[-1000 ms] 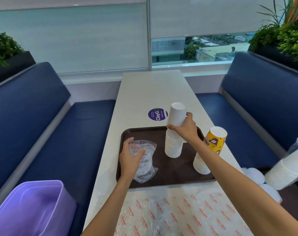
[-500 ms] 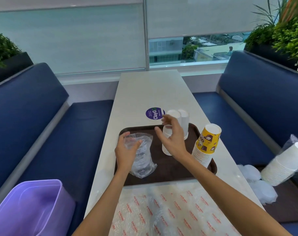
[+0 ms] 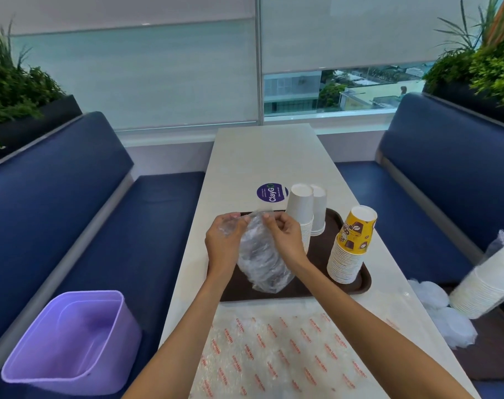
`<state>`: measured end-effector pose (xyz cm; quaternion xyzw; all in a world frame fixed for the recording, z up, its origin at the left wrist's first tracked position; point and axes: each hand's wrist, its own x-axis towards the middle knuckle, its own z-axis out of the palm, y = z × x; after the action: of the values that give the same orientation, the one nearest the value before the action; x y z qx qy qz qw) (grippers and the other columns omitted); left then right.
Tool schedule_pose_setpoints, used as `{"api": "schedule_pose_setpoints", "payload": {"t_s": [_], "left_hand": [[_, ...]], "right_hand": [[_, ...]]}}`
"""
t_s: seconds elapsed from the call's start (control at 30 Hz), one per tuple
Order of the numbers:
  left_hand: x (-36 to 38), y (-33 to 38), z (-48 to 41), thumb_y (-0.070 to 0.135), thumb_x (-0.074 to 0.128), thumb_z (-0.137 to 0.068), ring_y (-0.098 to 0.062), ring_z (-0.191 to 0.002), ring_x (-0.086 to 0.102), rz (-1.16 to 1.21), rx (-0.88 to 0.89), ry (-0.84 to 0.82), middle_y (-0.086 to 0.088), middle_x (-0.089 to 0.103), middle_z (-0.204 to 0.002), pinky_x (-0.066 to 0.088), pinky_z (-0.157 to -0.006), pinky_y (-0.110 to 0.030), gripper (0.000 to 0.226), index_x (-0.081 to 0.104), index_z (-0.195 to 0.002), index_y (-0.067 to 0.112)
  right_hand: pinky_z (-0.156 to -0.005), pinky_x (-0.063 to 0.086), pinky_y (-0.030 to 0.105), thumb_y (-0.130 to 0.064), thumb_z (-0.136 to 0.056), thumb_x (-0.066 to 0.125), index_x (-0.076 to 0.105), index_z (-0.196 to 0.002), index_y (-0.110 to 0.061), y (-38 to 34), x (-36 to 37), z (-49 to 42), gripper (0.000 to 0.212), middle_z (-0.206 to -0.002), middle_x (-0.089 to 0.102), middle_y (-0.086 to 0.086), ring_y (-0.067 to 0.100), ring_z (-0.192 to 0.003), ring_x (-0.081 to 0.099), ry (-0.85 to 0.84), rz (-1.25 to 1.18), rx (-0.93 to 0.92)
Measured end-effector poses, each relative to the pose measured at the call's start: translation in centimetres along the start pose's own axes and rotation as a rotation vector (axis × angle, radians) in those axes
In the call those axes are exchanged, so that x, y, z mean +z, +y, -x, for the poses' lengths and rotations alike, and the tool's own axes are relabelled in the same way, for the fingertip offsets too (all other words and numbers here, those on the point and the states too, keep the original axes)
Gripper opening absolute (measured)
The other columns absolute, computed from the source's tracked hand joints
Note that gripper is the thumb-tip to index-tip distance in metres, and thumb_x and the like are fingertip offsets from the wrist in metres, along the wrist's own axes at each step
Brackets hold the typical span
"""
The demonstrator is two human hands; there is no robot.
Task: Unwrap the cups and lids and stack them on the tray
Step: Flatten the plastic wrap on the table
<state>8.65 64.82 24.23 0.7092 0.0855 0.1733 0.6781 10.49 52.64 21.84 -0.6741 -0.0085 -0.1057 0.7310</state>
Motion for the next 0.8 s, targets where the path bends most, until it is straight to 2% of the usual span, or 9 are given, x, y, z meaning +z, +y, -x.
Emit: {"api": "schedule_pose_setpoints", "payload": {"t_s": [0.1,0.23,0.43,0.53,0.6,0.67,0.7,0.8], "left_hand": [[-0.3,0.8,1.2,0.022,0.071,-0.084,-0.004,-0.08,0.061,0.04,-0.022,-0.03,0.007,0.065,-0.087,0.051,-0.066,-0.012,0.015,0.062,-0.094,0.016],[-0.8,1.3,2.5,0.014,0.065,-0.088,0.005,-0.059,0.055,0.047,0.007,-0.062,0.007,0.056,-0.069,0.041,-0.052,-0.006,0.01,0.058,-0.087,0.008],[-1.4,1.9,2.9,0.014,0.066,-0.087,-0.01,-0.073,0.059,0.101,-0.019,-0.026,-0.003,0.065,-0.082,0.048,-0.059,-0.009,0.014,0.065,-0.097,0.003],[-2.1,2.5,2.9,0.01,0.062,-0.09,-0.001,-0.062,0.064,0.207,-0.079,0.009,-0.005,0.067,-0.08,0.05,-0.059,-0.01,0.014,0.063,-0.102,0.002],[-2.5,2.6,3.0,0.006,0.06,-0.091,0.001,-0.057,0.064,0.217,-0.085,0.01,-0.006,0.066,-0.078,0.05,-0.058,-0.01,0.013,0.061,-0.103,0.0],[-2.9,2.7,3.2,0.0,0.058,-0.091,0.0,-0.063,0.066,0.17,-0.072,-0.011,-0.006,0.066,-0.081,0.051,-0.06,-0.01,0.013,0.06,-0.104,0.001],[-3.1,2.6,3.1,-0.001,0.057,-0.09,-0.003,-0.073,0.068,0.142,-0.068,-0.024,-0.006,0.067,-0.085,0.052,-0.064,-0.011,0.014,0.061,-0.103,0.003],[-3.3,2.8,2.8,0.007,0.057,-0.092,-0.018,-0.099,0.065,-0.009,-0.01,-0.109,-0.007,0.068,-0.101,0.052,-0.082,-0.018,0.013,0.063,-0.103,0.013]], "right_hand": [[-0.066,0.04,0.019,-0.024,-0.096,0.056,0.058,-0.086,-0.017,-0.5,0.5,0.9,0.012,-0.074,0.054,-0.003,0.006,-0.07,0.047,0.114,0.01,-0.068],[-0.066,0.039,0.013,-0.026,-0.096,0.054,0.058,-0.09,-0.016,-1.2,0.5,2.3,0.012,-0.075,0.055,-0.008,0.0,-0.07,0.048,0.175,0.043,-0.149],[-0.063,0.039,0.013,-0.033,-0.095,0.055,0.064,-0.086,-0.018,-1.7,-0.5,4.3,0.02,-0.069,0.06,-0.013,-0.005,-0.065,0.052,0.169,0.145,-0.17],[-0.059,0.037,0.018,-0.031,-0.096,0.054,0.054,-0.066,-0.025,-2.2,-1.3,5.1,0.031,-0.055,0.052,-0.017,-0.001,-0.058,0.048,0.185,0.199,-0.181],[-0.059,0.038,0.021,-0.025,-0.095,0.056,0.056,-0.066,-0.026,-2.5,-1.9,5.4,0.029,-0.057,0.054,-0.016,0.001,-0.058,0.048,0.179,0.259,-0.189],[-0.063,0.044,0.022,-0.019,-0.092,0.059,0.062,-0.074,-0.022,-2.9,-2.5,5.8,0.018,-0.067,0.061,-0.011,0.003,-0.064,0.053,0.164,0.31,-0.189],[-0.065,0.045,0.023,-0.018,-0.091,0.06,0.064,-0.079,-0.021,-3.0,-2.8,6.0,0.013,-0.071,0.063,-0.008,0.003,-0.066,0.055,0.153,0.327,-0.192],[-0.067,0.048,0.021,-0.015,-0.091,0.059,0.066,-0.086,-0.023,-3.3,-3.7,6.5,0.012,-0.078,0.065,-0.011,0.003,-0.073,0.059,0.109,0.377,-0.25]]}}
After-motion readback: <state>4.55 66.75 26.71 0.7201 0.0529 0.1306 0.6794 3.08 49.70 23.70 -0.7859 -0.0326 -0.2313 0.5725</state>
